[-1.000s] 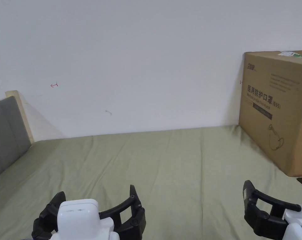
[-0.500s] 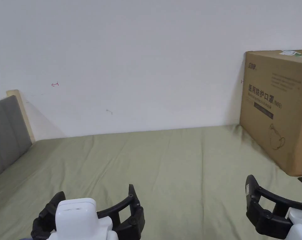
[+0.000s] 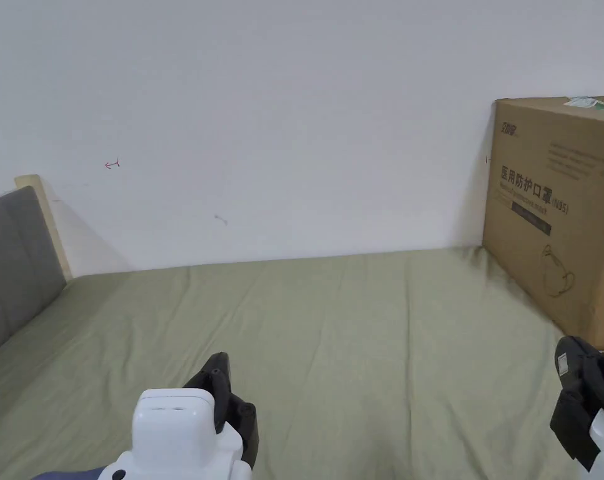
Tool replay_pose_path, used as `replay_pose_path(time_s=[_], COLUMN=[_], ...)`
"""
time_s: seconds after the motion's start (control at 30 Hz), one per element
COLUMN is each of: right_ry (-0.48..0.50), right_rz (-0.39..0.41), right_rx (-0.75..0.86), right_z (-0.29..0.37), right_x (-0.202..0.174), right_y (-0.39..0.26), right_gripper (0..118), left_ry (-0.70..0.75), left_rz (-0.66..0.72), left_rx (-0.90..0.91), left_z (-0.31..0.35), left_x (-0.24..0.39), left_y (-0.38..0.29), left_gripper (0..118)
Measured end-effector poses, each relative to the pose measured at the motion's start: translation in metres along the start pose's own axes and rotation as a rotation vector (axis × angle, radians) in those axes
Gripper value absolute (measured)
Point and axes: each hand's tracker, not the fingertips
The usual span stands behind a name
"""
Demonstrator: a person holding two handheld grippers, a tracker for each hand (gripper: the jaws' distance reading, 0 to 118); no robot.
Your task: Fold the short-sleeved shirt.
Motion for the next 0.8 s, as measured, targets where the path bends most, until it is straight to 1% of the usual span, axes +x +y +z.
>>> replay_pose_path(time_s=[0.07,0.13,0.17,0.2,0.27,0.3,0.47,0.5,0.57,0.63,0.73,0.8], right_ry=[0.001,0.008,0.019,0.044,0.125,0.171,0.461,0.506,0.563,0.603,0.616,0.617], right_rz=[0.002,0.008,0.010,0.008,-0.023,-0.037,-0.051,-0.058,-0.051,-0.062,-0.057,-0.057], right_rx=[-0.011,-0.021,-0.026,-0.037,-0.070,-0.088,-0.128,-0.139,-0.139,-0.142,-0.167,-0.182], right_z=[-0.002,-0.007,-0.008,-0.012,-0.022,-0.024,-0.019,-0.017,-0.009,-0.006,-0.006,-0.008], right_x=[-0.001,-0.011,-0.017,-0.028,-0.055,-0.074,-0.169,-0.184,-0.206,-0.213,-0.207,-0.195], right_y=[-0.001,-0.005,-0.006,-0.009,-0.015,-0.018,-0.025,-0.024,-0.024,-0.022,-0.018,-0.018], right_gripper=[0,0,0,0,0,0,0,0,0,0,0,0], left_ry=[0.000,0.006,0.039,0.117,0.204,0.255,0.511,0.552,0.629,0.668,0.625,0.555], left_rz=[0.004,0.009,0.005,-0.014,-0.035,-0.047,-0.067,-0.068,-0.072,-0.065,-0.044,0.007], left_rx=[-0.008,-0.022,-0.033,-0.036,-0.038,-0.042,-0.100,-0.104,-0.102,-0.072,-0.063,-0.125], left_z=[0.000,0.000,0.002,0.007,0.020,0.030,0.082,0.092,0.104,0.111,0.102,0.085], left_x=[-0.003,-0.014,-0.021,-0.032,-0.064,-0.082,-0.162,-0.174,-0.186,-0.190,-0.201,-0.217], left_y=[-0.003,-0.007,-0.009,-0.010,-0.011,-0.012,-0.018,-0.021,-0.027,-0.029,-0.028,-0.031], left_gripper=[0,0,0,0,0,0,0,0,0,0,0,0])
